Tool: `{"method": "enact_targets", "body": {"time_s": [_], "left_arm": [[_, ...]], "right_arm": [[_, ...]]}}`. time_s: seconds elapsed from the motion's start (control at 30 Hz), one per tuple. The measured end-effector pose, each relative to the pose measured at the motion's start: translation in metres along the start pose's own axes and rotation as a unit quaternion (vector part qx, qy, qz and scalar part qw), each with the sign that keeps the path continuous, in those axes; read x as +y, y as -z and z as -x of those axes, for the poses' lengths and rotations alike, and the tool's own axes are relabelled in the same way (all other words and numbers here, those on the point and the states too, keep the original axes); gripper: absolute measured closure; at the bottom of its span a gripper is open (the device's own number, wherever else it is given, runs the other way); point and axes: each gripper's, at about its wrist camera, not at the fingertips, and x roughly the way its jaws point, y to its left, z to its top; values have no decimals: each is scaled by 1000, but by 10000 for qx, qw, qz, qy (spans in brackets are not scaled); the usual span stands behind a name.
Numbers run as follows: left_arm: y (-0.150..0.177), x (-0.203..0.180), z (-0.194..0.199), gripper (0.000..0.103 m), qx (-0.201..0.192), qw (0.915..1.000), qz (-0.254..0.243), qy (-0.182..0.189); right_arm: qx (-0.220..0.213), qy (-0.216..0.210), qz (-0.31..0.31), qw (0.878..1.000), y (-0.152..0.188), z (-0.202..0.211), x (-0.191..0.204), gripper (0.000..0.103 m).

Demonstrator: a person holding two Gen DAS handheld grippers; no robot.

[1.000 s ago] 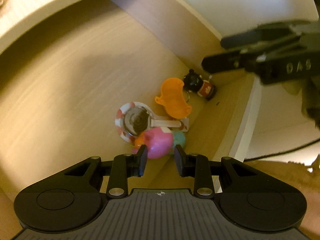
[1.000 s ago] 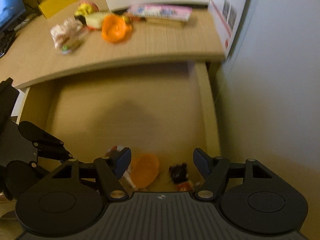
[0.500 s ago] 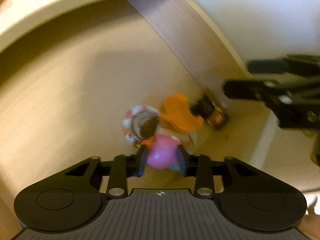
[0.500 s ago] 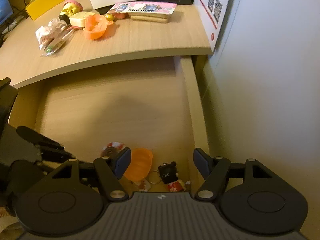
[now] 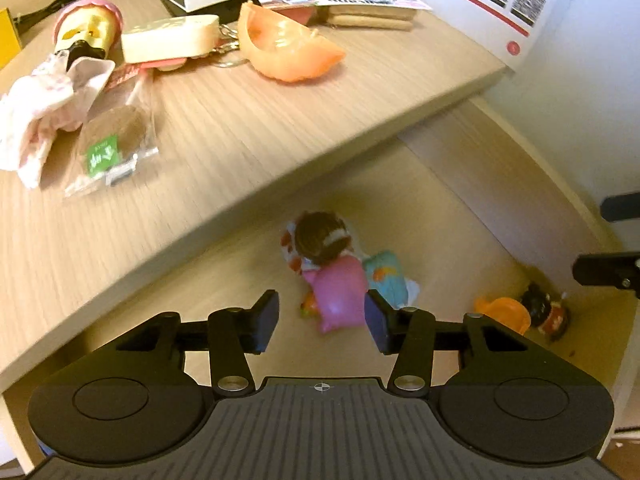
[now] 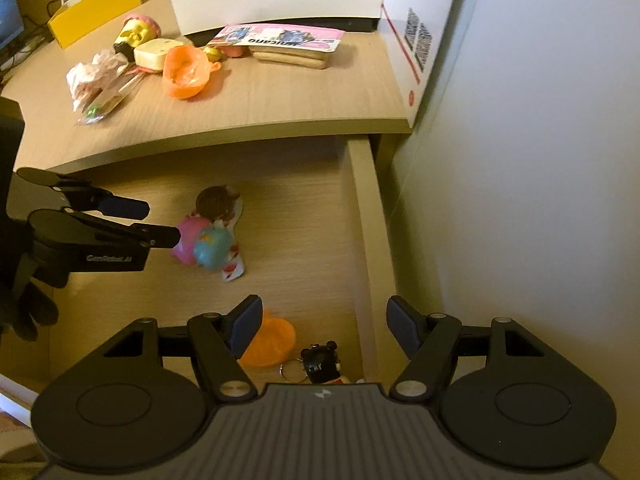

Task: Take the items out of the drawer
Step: 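Close the left tool on the pink pig figure with blue base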

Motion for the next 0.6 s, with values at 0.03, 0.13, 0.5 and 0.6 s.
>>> {"method": "enact_targets", "body": {"time_s": [0.03, 0.13, 0.5, 0.6], "left_arm": [[2, -1, 0, 51, 20, 10000, 15, 46], [5, -4, -1, 51, 58, 9996, 168, 226], [13, 8, -8, 51, -380, 9740, 2077, 819], [4, 4, -16, 51, -300, 9739, 2191, 511]], "right_arm": [[4, 2, 23, 10000, 1, -1, 1, 34], [-8, 1, 45, 10000, 3, -2, 4, 34], [-252, 150, 86, 9995, 11, -4, 9, 34], [-197, 161, 169, 9995, 15, -6, 13, 34]]}}
